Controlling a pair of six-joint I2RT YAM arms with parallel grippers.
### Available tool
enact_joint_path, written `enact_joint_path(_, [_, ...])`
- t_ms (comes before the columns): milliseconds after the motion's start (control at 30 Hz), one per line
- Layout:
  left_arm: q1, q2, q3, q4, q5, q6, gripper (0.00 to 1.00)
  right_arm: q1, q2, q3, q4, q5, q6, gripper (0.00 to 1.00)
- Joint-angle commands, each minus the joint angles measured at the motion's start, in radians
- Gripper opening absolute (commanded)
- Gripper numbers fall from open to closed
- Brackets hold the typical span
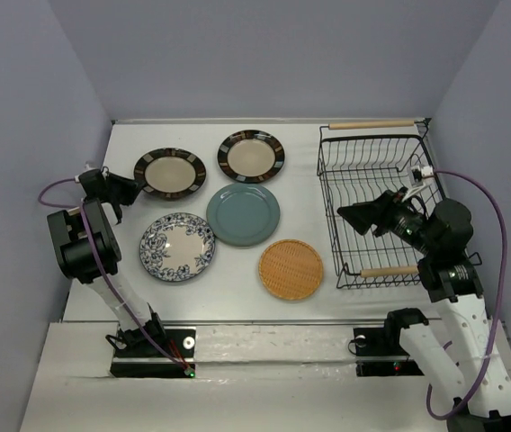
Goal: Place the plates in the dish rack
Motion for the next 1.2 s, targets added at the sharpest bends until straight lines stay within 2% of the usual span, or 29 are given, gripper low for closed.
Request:
enact_joint_path(0, [-0.002,-0.079,-0.044,0.057,-0.004,0.012,0.06,-0.005,0.020,0.027,0.072,-0.063,0.007,0.78])
enact_joint_path(167, [-0.003,-0.224,-0.083,0.191,0.060,-0.072,0.06,0.006,0.100,0.050,0.185,-0.193,0.082,0.78])
enact_joint_path(300, [-0.003,-0.327,-0.129,0.310,0.097,-0.171,0.06,0.076,0.177,0.082,0.236,-0.156,0.112,0.78])
enact_joint_path(333, [-0.003,-0.365,-0.138,0.327,0.100,-0.189,0.06,0.104,0.194,0.093,0.243,-0.137,0.112,0.79])
enact_joint_path(433, [-0.005,-0.436,-0.155,0.438,0.136,-0.275,0.06,0.300,0.326,0.166,0.269,-0.010,0.089,0.80])
enact_joint_path(567, [-0.013,-0.559,-0.179,0.472,0.159,-0.350,0.06,0.421,0.504,0.270,0.279,0.067,0.060,0.83])
enact_joint_path(633, [-0.020,-0.583,-0.189,0.472,0.165,-0.358,0.06,0.435,0.557,0.307,0.282,0.102,0.057,0.84])
enact_joint_path(833, [-0.117,-0.790,-0.300,0.465,0.220,-0.401,0.06,0.435,0.729,0.438,0.276,0.179,0.035,0.89])
enact_joint_path(1167, [-0.233,-0.961,-0.356,0.414,0.343,-0.425,0.06,0.435,0.843,0.513,0.272,0.170,-0.019,0.91])
